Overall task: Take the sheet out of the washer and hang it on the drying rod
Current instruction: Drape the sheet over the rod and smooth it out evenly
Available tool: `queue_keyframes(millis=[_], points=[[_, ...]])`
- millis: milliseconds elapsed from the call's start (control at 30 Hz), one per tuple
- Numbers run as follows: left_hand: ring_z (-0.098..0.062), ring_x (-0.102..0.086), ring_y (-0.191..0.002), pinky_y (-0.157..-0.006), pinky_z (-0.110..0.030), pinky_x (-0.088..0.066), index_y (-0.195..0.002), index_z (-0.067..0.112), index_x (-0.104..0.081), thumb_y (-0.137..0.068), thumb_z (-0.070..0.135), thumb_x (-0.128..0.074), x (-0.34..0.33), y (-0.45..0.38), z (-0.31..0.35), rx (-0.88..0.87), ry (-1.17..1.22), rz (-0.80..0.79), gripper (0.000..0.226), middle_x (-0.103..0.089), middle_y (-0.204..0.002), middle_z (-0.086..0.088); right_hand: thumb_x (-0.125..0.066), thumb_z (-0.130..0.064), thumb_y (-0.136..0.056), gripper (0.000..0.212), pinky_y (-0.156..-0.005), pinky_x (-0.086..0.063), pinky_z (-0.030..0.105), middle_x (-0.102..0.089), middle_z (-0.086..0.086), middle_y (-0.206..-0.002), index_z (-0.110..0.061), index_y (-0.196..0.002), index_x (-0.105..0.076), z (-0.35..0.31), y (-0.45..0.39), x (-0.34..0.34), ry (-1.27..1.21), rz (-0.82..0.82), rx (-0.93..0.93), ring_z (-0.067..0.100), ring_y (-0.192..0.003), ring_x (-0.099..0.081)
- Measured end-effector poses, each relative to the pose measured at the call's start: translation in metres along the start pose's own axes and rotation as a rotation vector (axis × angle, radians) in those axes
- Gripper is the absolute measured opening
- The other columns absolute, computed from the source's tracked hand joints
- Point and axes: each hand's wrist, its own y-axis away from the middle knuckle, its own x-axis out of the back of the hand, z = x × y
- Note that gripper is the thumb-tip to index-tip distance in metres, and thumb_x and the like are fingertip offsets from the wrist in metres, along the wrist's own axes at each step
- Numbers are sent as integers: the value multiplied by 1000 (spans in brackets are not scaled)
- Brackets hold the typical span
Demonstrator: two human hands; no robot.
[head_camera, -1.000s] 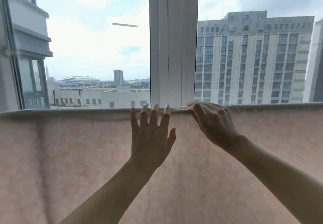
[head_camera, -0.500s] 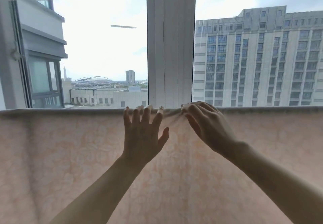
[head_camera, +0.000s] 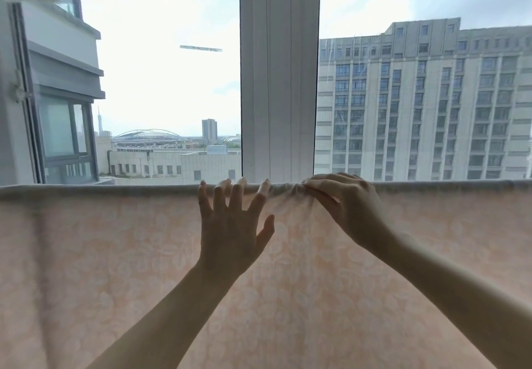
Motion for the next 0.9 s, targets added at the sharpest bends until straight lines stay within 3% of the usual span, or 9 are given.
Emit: queue_keyframes(millis=[200, 333, 467, 667, 900], points=[[-38, -50, -120, -106, -65, -26, -138, 27, -49, -91, 56, -45, -2, -1, 0, -12, -25, -6, 56, -54, -130, -17, -60, -21, -95, 13, -81, -53, 40, -73, -2, -84, -13, -94, -69, -12, -15, 2, 146, -47, -43, 16, -69, -67], [-37, -52, -119, -110, -61, -27, -144, 24, -44, -93, 57, -38, -1, 0, 0, -27, -4, 11, 61, -56, -130, -14, -53, -19, -99, 15, -68, -55, 36, -70, 4, -89, -8, -97, -63, 2, -32, 17, 97, 17, -156, 19, -68, -64], [-36, -52, -121, -111, -60, -25, -139, 20, -49, -95, 56, -35, 2, 0, 3, 10, 35, 14, 58, -56, -130, -14, -53, -20, -97, 14, -65, -57, 37, -69, 5, -88, -8, -98, -61, 4, -20, 11, 48, -31, -144, 19, -70, -64], [-36, -52, -121, -111, -59, -28, -135, 14, -50, -92, 50, -46, 8, -6, 13, 23, 47, -78, 56, -58, -126, -12, -54, -19, -96, 12, -64, -56, 28, -66, -1, -84, -9, -95, -61, 6, -12, 13, 20, -30, -147, 13, -67, -62], [-40, -50, -125, -110, -58, -32, -135, 13, -52, -89, 47, -57, 11, -12, 61, -85, 133, -49, 58, -55, -136, -15, -56, -17, -95, 11, -57, -48, 14, -63, -2, -78, -8, -91, -62, 5, -1, 16, 47, -20, -121, 9, -60, -58]])
